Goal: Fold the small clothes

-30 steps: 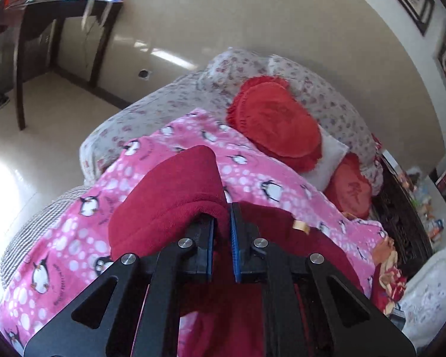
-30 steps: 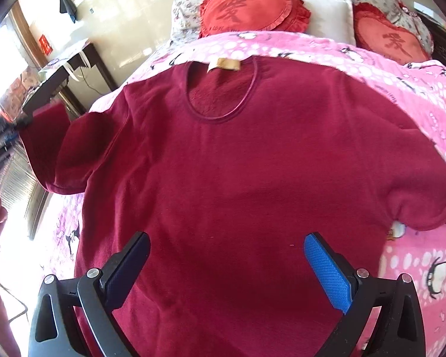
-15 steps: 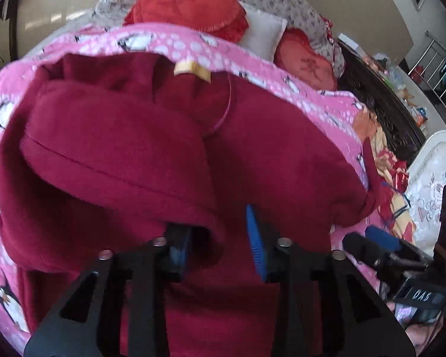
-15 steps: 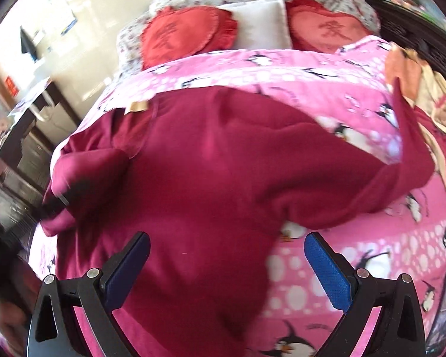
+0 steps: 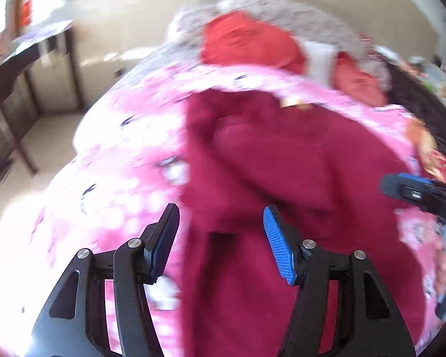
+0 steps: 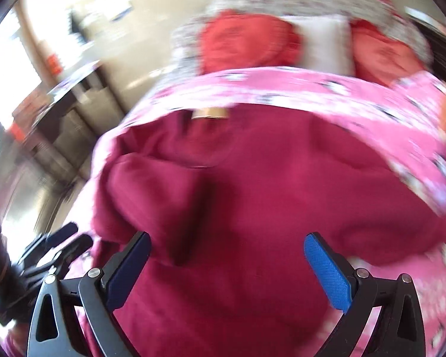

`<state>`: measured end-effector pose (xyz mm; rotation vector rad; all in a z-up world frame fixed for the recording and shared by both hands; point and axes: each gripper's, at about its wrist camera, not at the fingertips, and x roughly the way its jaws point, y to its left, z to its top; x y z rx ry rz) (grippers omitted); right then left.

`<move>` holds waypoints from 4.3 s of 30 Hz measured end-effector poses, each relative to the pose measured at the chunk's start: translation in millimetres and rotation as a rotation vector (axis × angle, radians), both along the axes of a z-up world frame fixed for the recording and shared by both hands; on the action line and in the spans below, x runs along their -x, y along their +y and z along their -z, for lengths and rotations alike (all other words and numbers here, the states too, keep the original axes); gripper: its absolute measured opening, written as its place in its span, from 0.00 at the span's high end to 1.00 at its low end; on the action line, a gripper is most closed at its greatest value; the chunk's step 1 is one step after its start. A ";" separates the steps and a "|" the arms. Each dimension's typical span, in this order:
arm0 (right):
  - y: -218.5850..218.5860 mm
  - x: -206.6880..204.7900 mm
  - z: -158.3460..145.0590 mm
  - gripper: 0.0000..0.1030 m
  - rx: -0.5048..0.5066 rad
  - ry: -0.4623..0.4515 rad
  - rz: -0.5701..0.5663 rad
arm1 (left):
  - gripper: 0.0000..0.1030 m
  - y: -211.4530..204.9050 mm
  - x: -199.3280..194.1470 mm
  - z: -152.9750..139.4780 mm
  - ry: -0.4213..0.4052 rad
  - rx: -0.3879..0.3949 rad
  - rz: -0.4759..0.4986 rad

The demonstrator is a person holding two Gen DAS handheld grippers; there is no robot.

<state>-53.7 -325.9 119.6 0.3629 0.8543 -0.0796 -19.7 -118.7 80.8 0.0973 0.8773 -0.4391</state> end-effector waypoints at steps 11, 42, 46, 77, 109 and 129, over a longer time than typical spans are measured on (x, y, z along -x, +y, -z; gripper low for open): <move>86.2 -93.7 41.4 0.19 0.222 0.117 -0.280 | 0.43 16.4 -27.1 49.4 0.165 -0.016 -0.048; 64.4 -105.0 32.1 0.35 0.171 0.047 -0.179 | 0.43 19.1 -9.7 29.9 0.110 -0.020 -0.133; 62.3 -133.8 68.6 0.38 0.160 0.143 -0.172 | 0.43 23.0 -6.5 24.9 0.102 -0.031 -0.127; -47.7 -1.2 -18.5 0.57 -0.129 -0.133 -0.098 | 0.43 -12.8 -13.0 45.2 0.149 -0.025 -0.062; 24.3 -105.0 1.7 0.52 0.026 -0.058 -0.334 | 0.43 64.1 -48.5 8.7 0.039 0.195 -0.218; -63.6 -48.1 66.4 0.96 0.477 0.172 -0.352 | 0.42 13.2 -62.8 47.2 0.094 0.037 -0.184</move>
